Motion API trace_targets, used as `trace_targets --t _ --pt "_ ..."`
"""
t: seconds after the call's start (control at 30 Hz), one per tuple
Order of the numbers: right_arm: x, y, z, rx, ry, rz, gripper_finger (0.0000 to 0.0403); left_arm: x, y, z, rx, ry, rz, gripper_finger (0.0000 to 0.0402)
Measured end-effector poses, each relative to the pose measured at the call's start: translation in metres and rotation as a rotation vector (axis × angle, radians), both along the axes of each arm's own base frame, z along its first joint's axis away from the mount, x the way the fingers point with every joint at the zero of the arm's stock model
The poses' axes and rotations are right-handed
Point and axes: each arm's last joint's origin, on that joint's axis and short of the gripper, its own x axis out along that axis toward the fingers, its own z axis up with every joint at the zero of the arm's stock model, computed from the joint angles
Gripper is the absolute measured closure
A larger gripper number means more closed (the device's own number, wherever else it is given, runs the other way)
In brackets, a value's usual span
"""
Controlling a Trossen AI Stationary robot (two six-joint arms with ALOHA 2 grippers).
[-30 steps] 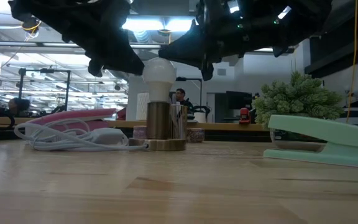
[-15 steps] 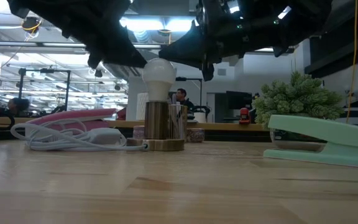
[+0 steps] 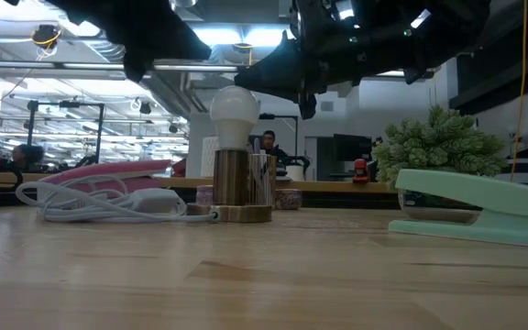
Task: Screw lightbulb
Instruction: Insert the lightbulb into the lamp
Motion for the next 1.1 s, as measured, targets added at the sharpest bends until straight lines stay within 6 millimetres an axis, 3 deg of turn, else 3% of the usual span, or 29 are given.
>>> trace_targets --t 0.33,0.67,1.1 --pt "0.0 0.0 0.0 -0.001 -0.003 -0.001 0.0389 0.01 -0.012 -0.022 -0.016 0.054 -0.017 0.0398" --pt "0.0 0.0 0.0 -0.001 -0.003 -0.002 0.0389 0.022 -0.006 -0.036 -0.003 0.081 0.025 0.04" --pt "0.0 0.0 0.0 0.009 0.013 0.019 0.0389 0.021 -0.004 -0.037 0.02 0.064 0.131 0.0401"
